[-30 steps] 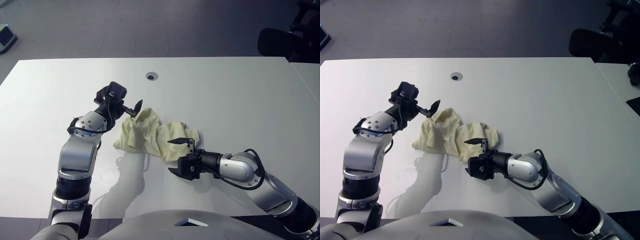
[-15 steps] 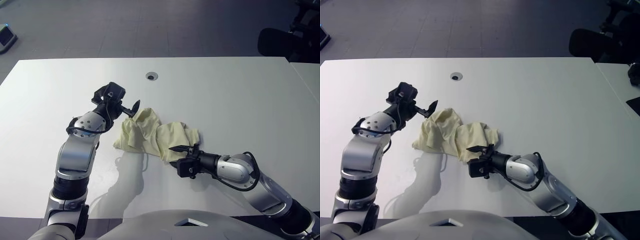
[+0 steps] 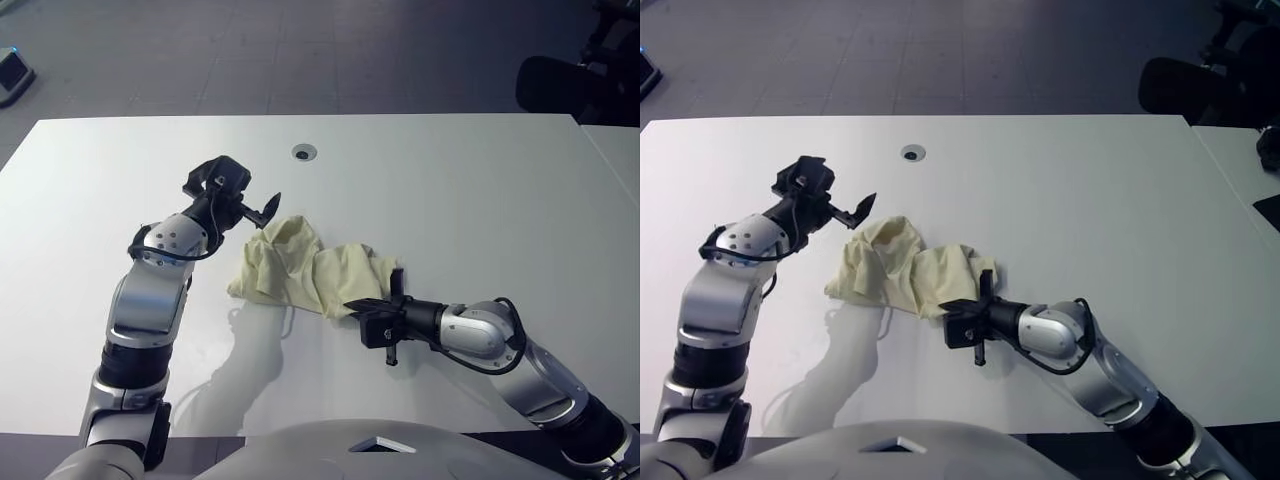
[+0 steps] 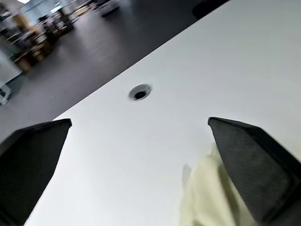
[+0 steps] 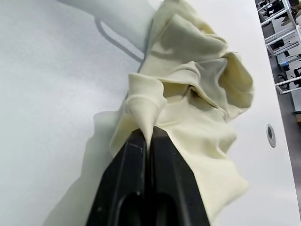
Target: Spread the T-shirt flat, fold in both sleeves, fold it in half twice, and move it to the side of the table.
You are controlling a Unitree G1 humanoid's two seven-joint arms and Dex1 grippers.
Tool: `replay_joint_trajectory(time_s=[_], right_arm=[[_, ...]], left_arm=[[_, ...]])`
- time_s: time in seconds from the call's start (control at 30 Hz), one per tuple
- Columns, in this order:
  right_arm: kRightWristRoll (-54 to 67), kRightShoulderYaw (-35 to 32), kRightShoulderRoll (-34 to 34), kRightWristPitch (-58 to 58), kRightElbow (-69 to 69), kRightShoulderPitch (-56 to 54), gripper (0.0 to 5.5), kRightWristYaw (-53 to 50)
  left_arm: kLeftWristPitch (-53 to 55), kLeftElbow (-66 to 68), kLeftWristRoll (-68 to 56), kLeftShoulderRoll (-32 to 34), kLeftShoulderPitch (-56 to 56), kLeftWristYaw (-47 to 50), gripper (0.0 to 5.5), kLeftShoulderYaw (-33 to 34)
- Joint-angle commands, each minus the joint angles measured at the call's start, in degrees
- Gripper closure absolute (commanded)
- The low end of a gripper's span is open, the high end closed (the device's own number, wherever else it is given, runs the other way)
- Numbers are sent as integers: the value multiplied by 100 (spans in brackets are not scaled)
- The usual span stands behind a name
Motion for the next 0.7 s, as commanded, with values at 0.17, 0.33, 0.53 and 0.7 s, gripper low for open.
replay_joint_trajectory(time_s=[0.17, 0.33, 0.53, 0.7], right_arm=[[83, -492, -163, -465, 613, -391, 547, 104], [71, -469, -83, -558, 685, -476, 547, 136], [20, -488, -72, -721, 840, -560, 547, 173], [1, -480, -77, -778, 863, -506, 547, 171]], left_arm=[[-2325, 3340, 440, 267, -2287, -2596, 10, -1506], [-3737, 5602, 1241, 31, -3437, -3584, 10, -2362], [-4595, 6989, 1631, -415, -3838, -3826, 10, -2577], [-4813, 7414, 1568, -693, -3914, -3956, 10, -2386]])
